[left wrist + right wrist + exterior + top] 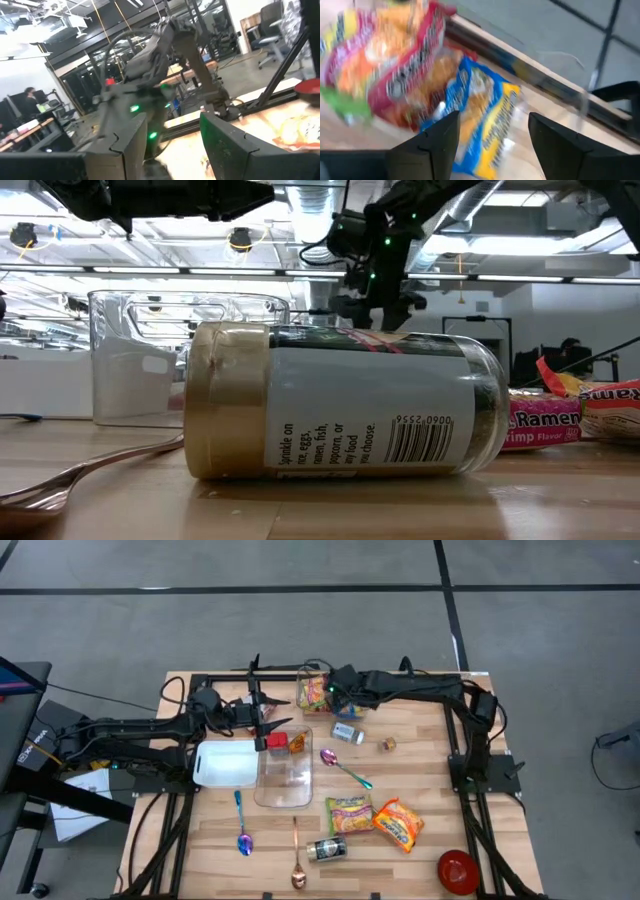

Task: Pick & Place Food Item
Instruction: Put the orange noodle pack into the top transparent bin

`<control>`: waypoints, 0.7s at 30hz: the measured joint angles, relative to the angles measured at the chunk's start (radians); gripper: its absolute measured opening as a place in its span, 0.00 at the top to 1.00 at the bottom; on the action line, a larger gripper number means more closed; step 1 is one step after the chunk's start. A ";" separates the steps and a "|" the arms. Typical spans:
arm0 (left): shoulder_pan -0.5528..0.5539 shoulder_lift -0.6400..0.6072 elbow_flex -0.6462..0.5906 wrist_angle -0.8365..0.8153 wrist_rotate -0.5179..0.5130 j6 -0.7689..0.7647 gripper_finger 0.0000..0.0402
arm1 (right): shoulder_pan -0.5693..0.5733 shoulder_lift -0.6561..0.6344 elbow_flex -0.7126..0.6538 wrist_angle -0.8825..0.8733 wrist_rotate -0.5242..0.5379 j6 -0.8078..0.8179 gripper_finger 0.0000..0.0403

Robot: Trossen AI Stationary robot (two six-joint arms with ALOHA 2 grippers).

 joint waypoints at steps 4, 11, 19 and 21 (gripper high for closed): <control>0.000 0.000 0.000 -0.019 -0.046 0.011 0.56 | 0.076 -0.034 0.000 -0.119 0.063 -0.025 0.45; 0.000 0.000 0.000 -0.065 -0.073 0.011 0.56 | 0.241 -0.125 -0.024 -0.326 0.096 -0.035 0.45; 0.001 0.000 0.000 -0.127 -0.076 0.011 0.56 | 0.456 -0.341 -0.266 -0.367 0.015 -0.015 0.45; 0.001 0.000 0.000 -0.135 -0.076 0.011 0.56 | 0.513 -0.405 -0.348 -0.337 -0.013 -0.010 0.45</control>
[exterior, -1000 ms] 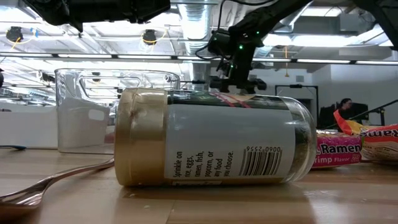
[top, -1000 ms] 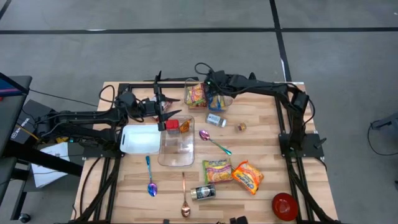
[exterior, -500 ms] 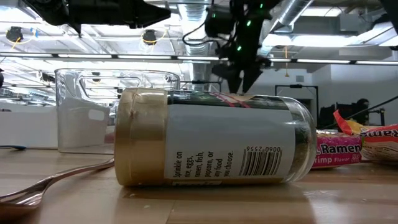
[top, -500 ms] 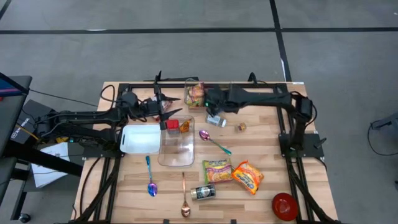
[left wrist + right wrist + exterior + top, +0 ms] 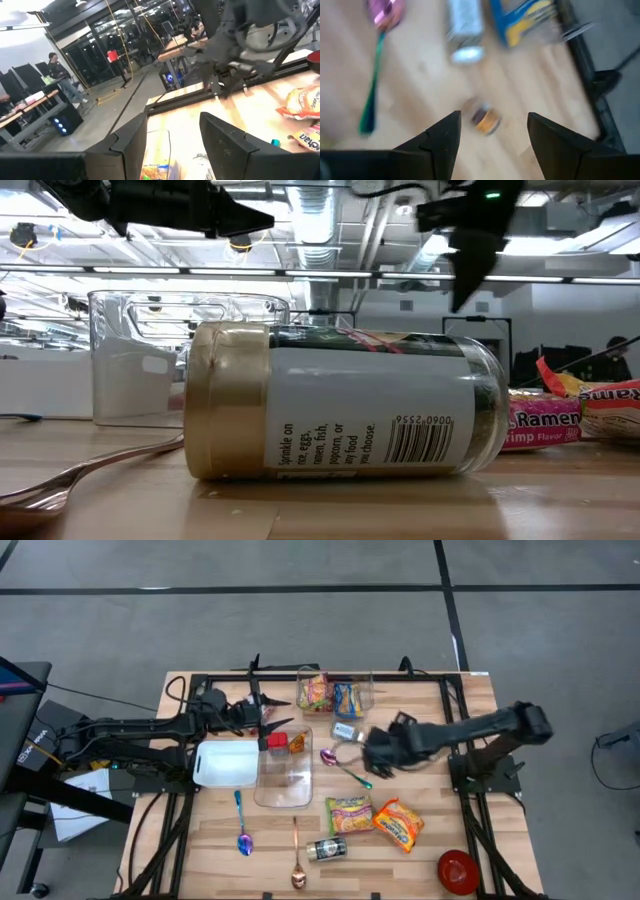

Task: Pick & Place Food Item
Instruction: Put the orange noodle pack into the top transparent bin

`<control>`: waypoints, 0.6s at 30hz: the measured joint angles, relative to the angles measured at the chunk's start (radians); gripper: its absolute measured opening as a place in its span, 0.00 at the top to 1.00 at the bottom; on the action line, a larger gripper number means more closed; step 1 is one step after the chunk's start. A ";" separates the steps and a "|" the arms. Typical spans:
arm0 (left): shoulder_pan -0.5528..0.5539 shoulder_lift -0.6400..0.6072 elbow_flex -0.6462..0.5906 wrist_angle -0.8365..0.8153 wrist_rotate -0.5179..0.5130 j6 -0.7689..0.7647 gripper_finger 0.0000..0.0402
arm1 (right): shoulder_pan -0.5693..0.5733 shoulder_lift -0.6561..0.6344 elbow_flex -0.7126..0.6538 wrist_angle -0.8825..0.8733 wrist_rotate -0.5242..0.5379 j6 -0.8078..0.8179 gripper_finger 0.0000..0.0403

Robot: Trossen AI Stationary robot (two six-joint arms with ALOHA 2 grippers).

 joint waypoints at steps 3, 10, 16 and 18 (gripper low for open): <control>0.000 0.000 0.000 -0.007 0.000 -0.012 0.56 | 0.079 -0.089 -0.111 0.071 -0.046 0.040 0.45; 0.000 0.000 0.000 -0.028 0.000 -0.037 0.56 | 0.182 -0.230 -0.310 0.266 -0.198 0.127 0.46; 0.000 0.000 0.000 -0.031 0.000 -0.038 0.56 | 0.198 -0.221 -0.387 0.370 -0.457 0.141 0.50; -0.001 0.000 0.000 -0.031 0.001 -0.038 0.56 | 0.217 -0.221 -0.387 0.378 -0.526 0.167 0.52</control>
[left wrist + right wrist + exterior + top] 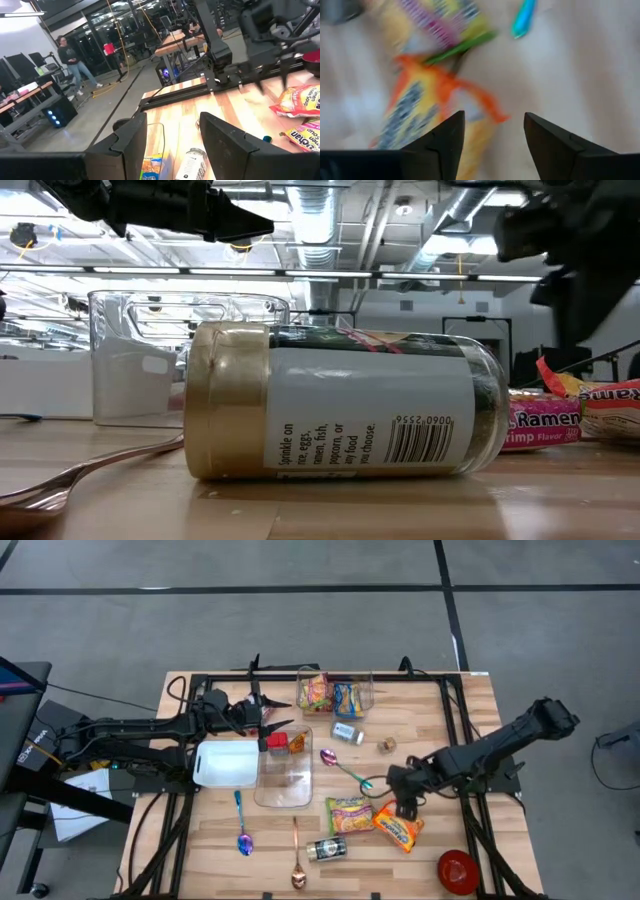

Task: Pick & Place Food Item
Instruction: Put the orange noodle pack into the top transparent bin

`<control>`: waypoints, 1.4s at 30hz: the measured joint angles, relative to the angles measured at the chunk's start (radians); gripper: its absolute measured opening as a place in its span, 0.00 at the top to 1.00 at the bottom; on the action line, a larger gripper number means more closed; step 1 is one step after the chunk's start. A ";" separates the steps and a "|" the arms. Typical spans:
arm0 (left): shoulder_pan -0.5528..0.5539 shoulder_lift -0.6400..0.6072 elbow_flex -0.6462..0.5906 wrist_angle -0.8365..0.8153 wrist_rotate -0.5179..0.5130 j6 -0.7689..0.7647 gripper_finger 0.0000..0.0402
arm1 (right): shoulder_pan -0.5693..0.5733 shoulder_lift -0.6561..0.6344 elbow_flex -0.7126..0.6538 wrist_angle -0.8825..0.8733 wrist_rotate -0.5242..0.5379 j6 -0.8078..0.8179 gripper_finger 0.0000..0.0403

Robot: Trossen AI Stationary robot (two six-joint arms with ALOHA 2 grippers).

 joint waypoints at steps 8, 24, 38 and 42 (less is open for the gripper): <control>0.000 0.000 0.000 0.000 0.000 0.000 0.56 | 0.106 -0.027 0.000 0.004 -0.082 0.299 0.61; 0.000 0.000 0.000 -0.002 0.001 0.000 0.56 | 0.236 0.083 0.000 0.103 0.021 0.485 0.61; 0.000 0.000 0.000 -0.002 0.001 0.000 0.56 | 0.260 0.191 0.000 0.128 0.011 0.480 0.62; 0.000 0.000 0.000 -0.002 0.001 -0.001 0.56 | 0.259 0.203 0.000 0.137 0.011 0.470 0.64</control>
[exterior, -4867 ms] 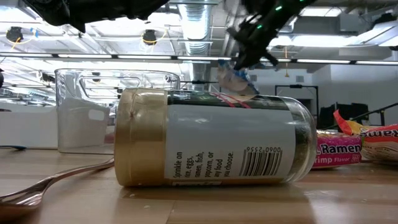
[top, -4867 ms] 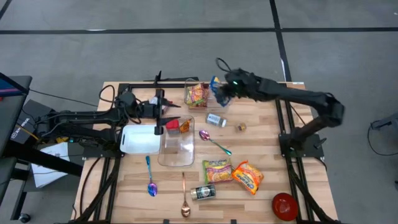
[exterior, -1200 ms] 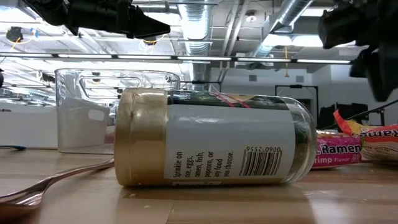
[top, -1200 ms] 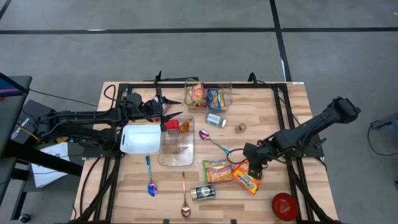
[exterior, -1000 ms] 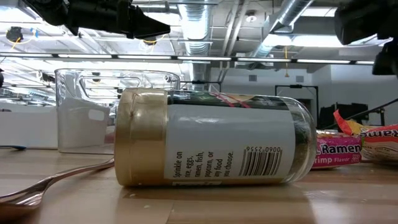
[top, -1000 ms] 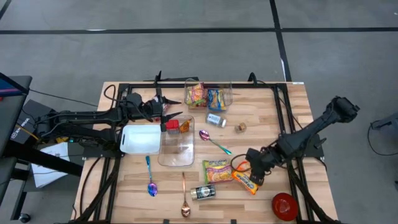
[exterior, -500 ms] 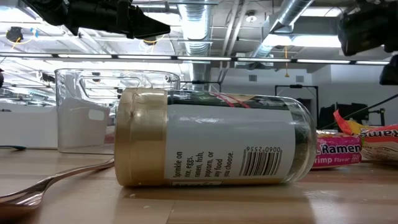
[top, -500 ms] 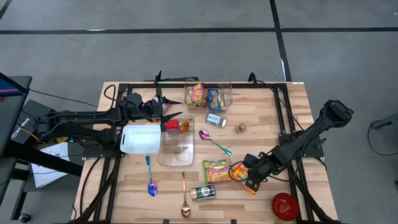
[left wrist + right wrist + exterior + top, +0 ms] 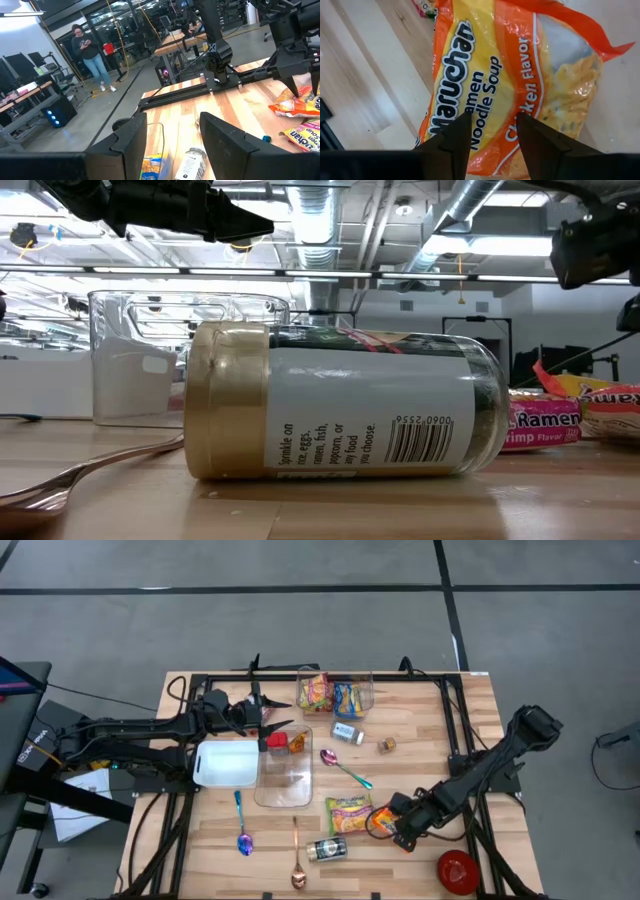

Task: Pick & Place Food Item
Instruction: Put the orange noodle pack into the top transparent bin

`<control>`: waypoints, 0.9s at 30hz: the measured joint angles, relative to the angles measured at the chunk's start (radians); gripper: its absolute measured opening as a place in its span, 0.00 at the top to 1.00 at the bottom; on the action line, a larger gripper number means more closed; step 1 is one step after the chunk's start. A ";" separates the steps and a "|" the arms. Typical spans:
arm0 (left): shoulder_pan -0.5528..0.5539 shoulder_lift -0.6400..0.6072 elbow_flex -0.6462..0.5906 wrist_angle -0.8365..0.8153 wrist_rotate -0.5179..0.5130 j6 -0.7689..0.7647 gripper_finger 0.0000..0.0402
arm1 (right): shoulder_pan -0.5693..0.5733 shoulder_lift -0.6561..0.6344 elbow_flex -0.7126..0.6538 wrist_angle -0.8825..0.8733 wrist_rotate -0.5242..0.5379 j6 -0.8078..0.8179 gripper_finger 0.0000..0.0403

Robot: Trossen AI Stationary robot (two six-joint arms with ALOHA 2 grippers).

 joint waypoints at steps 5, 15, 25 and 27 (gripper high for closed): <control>0.000 0.000 0.000 0.000 0.000 -0.002 0.56 | 0.000 0.000 0.000 0.002 0.000 -0.001 0.70; 0.000 0.000 0.000 0.000 0.000 -0.002 0.56 | -0.001 -0.001 0.000 0.004 0.001 -0.004 0.90; 0.000 0.000 0.000 0.000 0.000 -0.002 0.56 | -0.009 -0.001 0.000 0.004 0.003 -0.005 1.00; 0.000 0.000 0.000 0.000 0.000 -0.002 0.56 | -0.013 -0.002 0.000 0.004 0.003 -0.013 1.00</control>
